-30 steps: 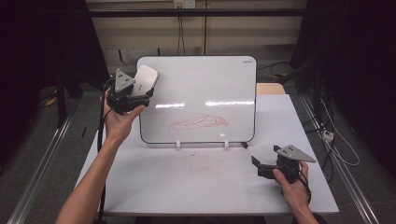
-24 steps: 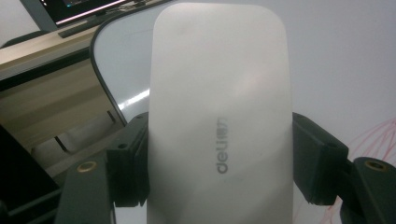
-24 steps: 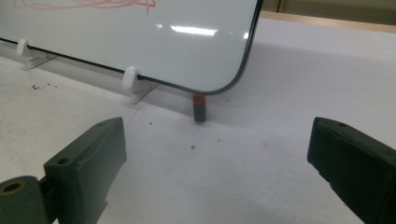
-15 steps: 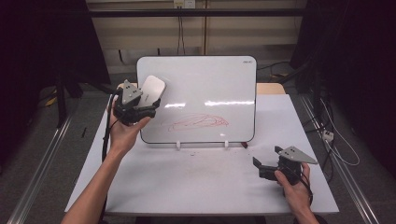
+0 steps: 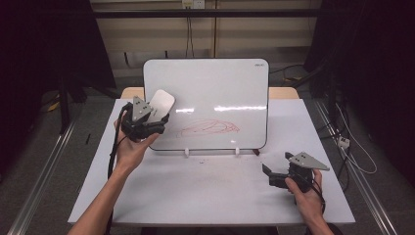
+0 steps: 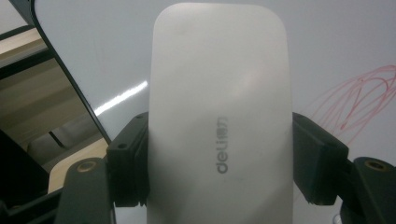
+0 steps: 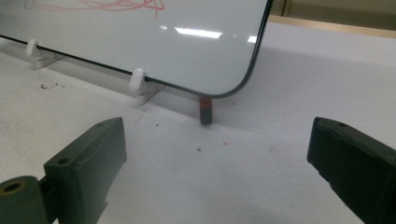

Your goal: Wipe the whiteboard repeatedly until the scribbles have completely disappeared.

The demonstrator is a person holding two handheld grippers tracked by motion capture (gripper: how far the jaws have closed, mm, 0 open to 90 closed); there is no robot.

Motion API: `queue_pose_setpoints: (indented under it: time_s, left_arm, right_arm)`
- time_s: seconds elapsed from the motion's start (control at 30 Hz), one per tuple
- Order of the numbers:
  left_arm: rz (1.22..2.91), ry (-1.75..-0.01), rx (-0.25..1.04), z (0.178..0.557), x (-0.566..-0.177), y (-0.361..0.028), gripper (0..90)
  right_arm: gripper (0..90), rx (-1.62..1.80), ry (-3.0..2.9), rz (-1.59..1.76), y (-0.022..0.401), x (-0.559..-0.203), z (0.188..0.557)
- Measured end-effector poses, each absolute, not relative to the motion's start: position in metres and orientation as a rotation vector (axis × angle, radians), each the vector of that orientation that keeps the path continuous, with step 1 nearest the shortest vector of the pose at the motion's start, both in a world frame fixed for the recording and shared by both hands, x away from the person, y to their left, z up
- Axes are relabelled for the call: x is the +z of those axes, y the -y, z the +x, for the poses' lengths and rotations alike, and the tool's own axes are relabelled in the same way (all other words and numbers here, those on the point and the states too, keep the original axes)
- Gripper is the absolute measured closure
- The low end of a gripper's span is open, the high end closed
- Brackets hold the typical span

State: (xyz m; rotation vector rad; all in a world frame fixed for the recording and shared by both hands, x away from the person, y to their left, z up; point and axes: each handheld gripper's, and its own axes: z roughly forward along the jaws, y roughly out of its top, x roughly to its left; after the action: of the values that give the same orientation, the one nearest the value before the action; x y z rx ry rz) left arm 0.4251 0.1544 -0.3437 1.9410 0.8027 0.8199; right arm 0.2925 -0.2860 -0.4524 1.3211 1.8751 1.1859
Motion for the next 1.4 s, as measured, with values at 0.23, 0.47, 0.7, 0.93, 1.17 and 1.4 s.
queue_pose_setpoints:
  time_s: [0.23,0.47,0.7,0.93,1.17,1.4]
  left_arm:
    - [1.997,-0.795,0.851,0.432,-0.360,-0.147,31.1]
    - [2.032,-0.784,0.868,0.436,-0.367,-0.139,31.1]
    - [2.057,-0.773,0.923,0.443,-0.374,-0.129,31.1]
    - [2.108,-0.748,1.016,0.445,-0.385,-0.119,31.1]
    - [2.109,-0.746,1.054,0.442,-0.387,-0.116,31.0]
    - [2.099,-0.742,1.067,0.441,-0.389,-0.116,31.1]
  right_arm:
    - [4.5,1.185,-1.869,1.326,0.287,-0.452,0.292]
    - [4.5,1.183,-1.868,1.328,0.287,-0.452,0.292]
    - [4.5,1.179,-1.870,1.325,0.287,-0.452,0.292]
    - [4.5,1.181,-1.868,1.325,0.287,-0.452,0.292]
    - [4.5,1.177,-1.872,1.322,0.286,-0.452,0.292]
    - [4.5,1.175,-1.874,1.322,0.286,-0.452,0.292]
